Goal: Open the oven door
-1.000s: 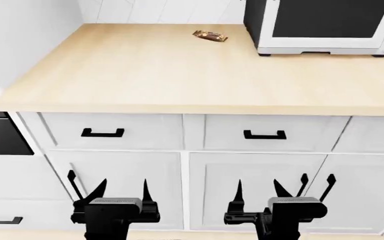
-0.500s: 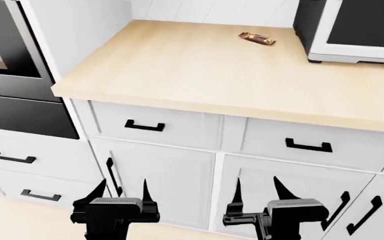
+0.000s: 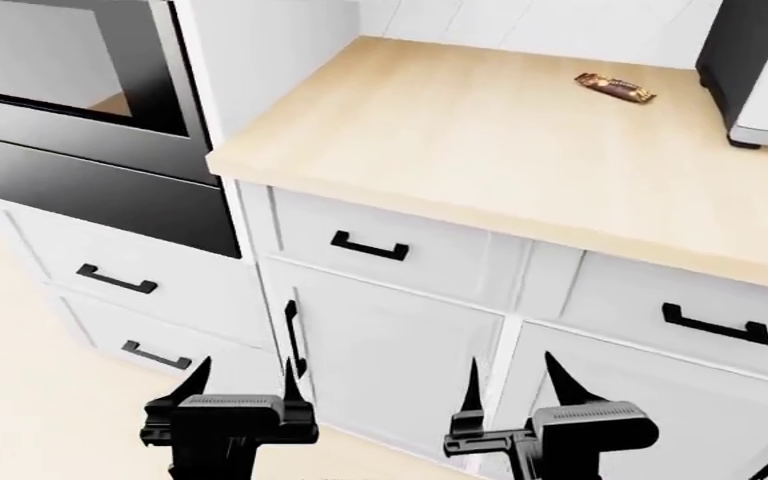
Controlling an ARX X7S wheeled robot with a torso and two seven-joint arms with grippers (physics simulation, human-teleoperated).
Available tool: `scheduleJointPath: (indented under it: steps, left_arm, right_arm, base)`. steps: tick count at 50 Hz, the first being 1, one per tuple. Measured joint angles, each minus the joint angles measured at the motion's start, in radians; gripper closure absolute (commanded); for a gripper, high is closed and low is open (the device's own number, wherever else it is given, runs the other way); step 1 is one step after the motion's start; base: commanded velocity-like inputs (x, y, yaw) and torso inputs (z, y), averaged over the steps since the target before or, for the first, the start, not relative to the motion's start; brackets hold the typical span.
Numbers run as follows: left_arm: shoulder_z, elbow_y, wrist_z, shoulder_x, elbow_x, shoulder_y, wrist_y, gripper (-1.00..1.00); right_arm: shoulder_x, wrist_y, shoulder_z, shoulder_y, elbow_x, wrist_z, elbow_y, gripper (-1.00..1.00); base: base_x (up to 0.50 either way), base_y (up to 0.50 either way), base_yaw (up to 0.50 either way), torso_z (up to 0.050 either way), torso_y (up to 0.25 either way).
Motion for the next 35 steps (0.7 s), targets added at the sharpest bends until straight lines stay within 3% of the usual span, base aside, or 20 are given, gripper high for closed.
scheduleJointPath:
  steps: [35]
  left_arm:
    - [0.038, -0.014, -0.031, -0.029, -0.033, -0.008, 0.011, -1.00]
  right_arm:
    - [0.034, -0.019, -0.041, -0.012, 0.015, 0.024, -0.012, -1.00]
  base:
    - [0.00, 0.00, 0.50, 0.000, 0.000]
